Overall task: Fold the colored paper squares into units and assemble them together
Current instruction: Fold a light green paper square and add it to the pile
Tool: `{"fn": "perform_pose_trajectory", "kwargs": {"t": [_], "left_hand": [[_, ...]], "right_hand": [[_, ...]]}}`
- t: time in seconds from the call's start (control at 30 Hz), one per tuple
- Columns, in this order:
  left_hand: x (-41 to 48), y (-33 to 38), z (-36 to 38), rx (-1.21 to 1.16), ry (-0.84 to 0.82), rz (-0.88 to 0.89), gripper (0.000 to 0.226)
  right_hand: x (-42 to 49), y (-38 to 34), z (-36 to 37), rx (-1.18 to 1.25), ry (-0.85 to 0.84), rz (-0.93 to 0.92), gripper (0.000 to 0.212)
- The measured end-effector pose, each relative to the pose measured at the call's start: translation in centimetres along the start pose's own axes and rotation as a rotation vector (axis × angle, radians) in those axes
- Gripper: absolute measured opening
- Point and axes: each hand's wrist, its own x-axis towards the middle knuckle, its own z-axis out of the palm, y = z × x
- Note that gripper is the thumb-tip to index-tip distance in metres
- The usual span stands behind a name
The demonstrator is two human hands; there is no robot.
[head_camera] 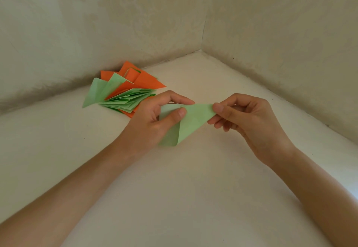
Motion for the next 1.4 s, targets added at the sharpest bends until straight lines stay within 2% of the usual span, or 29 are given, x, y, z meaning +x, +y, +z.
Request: {"fn": "perform_pose_trajectory", "kwargs": {"t": [0.3,0.5,0.6,0.67,0.73,0.8,0.9,1.0,1.2,1.4], "left_hand": [[0.1,0.2,0.0,-0.044,0.014,-0.076,0.015],[0.3,-1.2,-0.1,0.025,0.081,-0.216,0.008],[0.3,-2.1,-0.5,0.254,0.138,-0.208,0.008],[0.2,-2.2,-0.6,0.483,0.236,-0.119,0.003],[0.0,-1.6,-0.4,0.678,0.289,0.028,0.013],[-0.3,-0.9,0.1,0.739,0.222,0.18,0.021],[-1.2,-0.1,1.6,0.883,-0.012,0.361,0.023],[-1.9,-0.3,2.6,1.048,-0.163,0.396,0.028],[-2.5,-0.4,2.9,1.114,-0.213,0.314,0.035],[-2.6,-0.7,3.1,1.164,-0.198,0.333,0.037]], "right_hand": [[0.2,0.2,-0.1,0.023,-0.01,-0.011,0.018],[0.3,1.6,0.3,-0.3,0.11,-0.077,0.025],[0.2,2.2,0.5,-0.626,0.05,-0.06,0.022],[0.0,2.4,0.7,-0.775,0.013,-0.068,0.022],[0.0,2.6,0.8,-0.867,0.003,-0.081,0.022],[0.3,2.8,0.9,-0.942,-0.004,-0.08,0.021],[0.5,3.0,1.1,-1.009,0.016,-0.108,0.02],[0.6,3.4,1.1,-1.067,0.048,-0.151,0.019],[0.9,4.1,1.0,-1.169,0.059,-0.203,0.02],[1.0,4.6,0.9,-1.186,0.067,-0.277,0.021]]}}
